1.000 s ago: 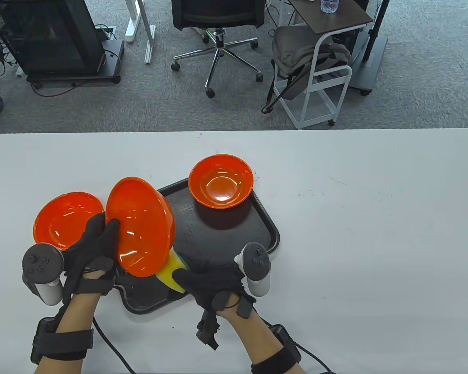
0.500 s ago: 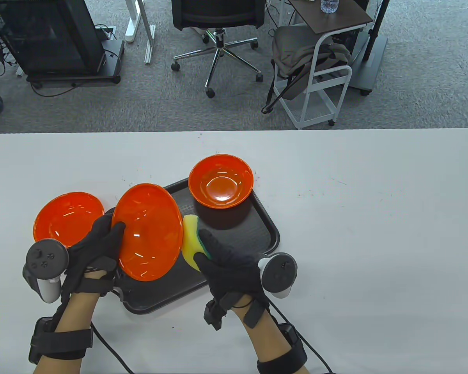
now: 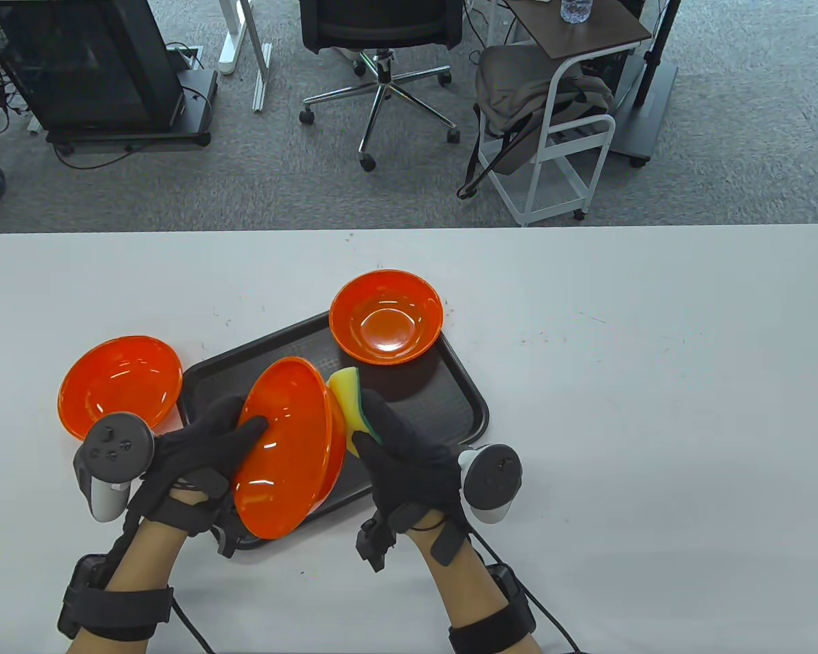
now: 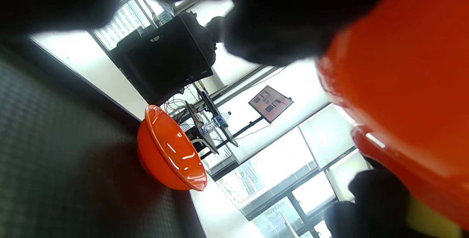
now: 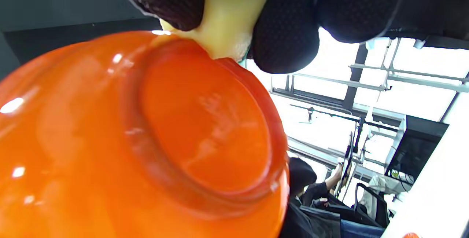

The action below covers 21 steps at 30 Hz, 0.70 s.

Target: Wipe bowl with sponge

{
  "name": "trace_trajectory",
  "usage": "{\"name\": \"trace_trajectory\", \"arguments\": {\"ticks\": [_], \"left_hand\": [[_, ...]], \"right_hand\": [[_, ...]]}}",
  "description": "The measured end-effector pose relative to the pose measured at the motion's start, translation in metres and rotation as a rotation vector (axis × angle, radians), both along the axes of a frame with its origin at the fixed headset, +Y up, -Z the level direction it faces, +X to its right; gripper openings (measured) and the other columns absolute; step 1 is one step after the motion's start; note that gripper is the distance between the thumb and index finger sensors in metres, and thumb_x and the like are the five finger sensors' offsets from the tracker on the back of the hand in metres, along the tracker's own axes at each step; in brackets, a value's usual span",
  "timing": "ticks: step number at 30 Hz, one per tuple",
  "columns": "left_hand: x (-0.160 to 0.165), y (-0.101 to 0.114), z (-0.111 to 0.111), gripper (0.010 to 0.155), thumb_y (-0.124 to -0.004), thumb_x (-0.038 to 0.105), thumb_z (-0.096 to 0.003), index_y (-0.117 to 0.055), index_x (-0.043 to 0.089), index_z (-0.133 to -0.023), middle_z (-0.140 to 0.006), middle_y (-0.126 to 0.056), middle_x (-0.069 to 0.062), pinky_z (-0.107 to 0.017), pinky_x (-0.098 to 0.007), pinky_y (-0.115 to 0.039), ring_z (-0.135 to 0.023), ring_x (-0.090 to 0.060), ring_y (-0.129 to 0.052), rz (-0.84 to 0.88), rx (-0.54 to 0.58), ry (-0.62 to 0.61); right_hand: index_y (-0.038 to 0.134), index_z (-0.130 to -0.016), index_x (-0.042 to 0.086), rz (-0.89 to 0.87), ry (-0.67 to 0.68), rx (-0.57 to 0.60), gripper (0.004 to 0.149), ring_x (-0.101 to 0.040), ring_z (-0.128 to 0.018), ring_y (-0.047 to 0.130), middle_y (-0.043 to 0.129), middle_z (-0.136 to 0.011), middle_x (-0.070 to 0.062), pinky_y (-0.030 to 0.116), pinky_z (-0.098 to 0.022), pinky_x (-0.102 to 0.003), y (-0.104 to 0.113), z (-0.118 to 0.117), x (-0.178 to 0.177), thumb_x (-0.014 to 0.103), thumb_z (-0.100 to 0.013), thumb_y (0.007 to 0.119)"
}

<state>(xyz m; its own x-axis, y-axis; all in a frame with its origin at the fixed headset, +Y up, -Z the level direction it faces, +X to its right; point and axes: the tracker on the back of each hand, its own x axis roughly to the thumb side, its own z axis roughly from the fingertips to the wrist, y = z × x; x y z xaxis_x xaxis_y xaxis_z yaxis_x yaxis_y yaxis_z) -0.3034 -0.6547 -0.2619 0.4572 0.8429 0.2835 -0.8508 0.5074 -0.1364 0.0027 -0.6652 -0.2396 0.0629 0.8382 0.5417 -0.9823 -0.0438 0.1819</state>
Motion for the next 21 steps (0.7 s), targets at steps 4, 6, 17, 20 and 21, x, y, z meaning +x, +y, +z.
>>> {"name": "trace_trajectory", "arguments": {"ticks": [4,6,17,20,21], "left_hand": [[0.009,0.000,0.003,0.056,-0.084,0.052,-0.0491,-0.081,0.012,-0.088,-0.028,-0.100,0.003,-0.008,-0.034,-0.091,0.004,-0.007,-0.092,-0.002,-0.022,-0.033],[0.010,-0.001,0.003,0.055,-0.082,0.051,-0.0499,-0.080,0.012,-0.088,-0.028,-0.100,0.004,-0.008,-0.033,-0.091,0.004,-0.007,-0.092,0.009,-0.015,-0.036],[0.016,-0.003,0.006,0.053,-0.081,0.051,-0.0505,-0.080,0.012,-0.086,-0.028,-0.100,0.005,-0.008,-0.033,-0.091,0.004,-0.006,-0.092,0.174,-0.006,-0.059],[0.013,0.001,0.007,0.052,-0.081,0.051,-0.0506,-0.080,0.013,-0.086,-0.028,-0.099,0.005,-0.009,-0.033,-0.091,0.003,-0.006,-0.092,0.218,0.066,0.000],[0.011,0.001,0.008,0.052,-0.081,0.051,-0.0503,-0.081,0.013,-0.085,-0.028,-0.099,0.005,-0.009,-0.033,-0.091,0.004,-0.006,-0.091,0.223,0.082,0.023]], "right_hand": [[0.056,-0.098,0.015,0.001,0.061,-0.048,0.049,-0.034,-0.064,0.093,0.079,-0.094,-0.021,0.076,-0.047,-0.055,-0.006,-0.004,-0.005,0.029,-0.055,0.075],[0.057,-0.098,0.014,-0.012,0.073,-0.066,0.049,-0.033,-0.063,0.094,0.080,-0.092,-0.022,0.077,-0.046,-0.055,-0.008,-0.005,-0.005,0.029,-0.055,0.075],[0.055,-0.095,0.004,-0.011,0.249,-0.196,0.051,-0.031,-0.056,0.098,0.084,-0.085,-0.024,0.080,-0.043,-0.053,-0.022,-0.006,-0.024,0.029,-0.055,0.074],[0.054,-0.094,0.001,-0.002,0.307,-0.219,0.052,-0.031,-0.055,0.099,0.085,-0.083,-0.025,0.080,-0.042,-0.053,-0.024,-0.004,-0.034,0.029,-0.055,0.074],[0.054,-0.094,0.000,0.001,0.317,-0.224,0.052,-0.031,-0.054,0.100,0.085,-0.083,-0.026,0.080,-0.042,-0.053,-0.024,-0.003,-0.037,0.029,-0.055,0.074]]}}
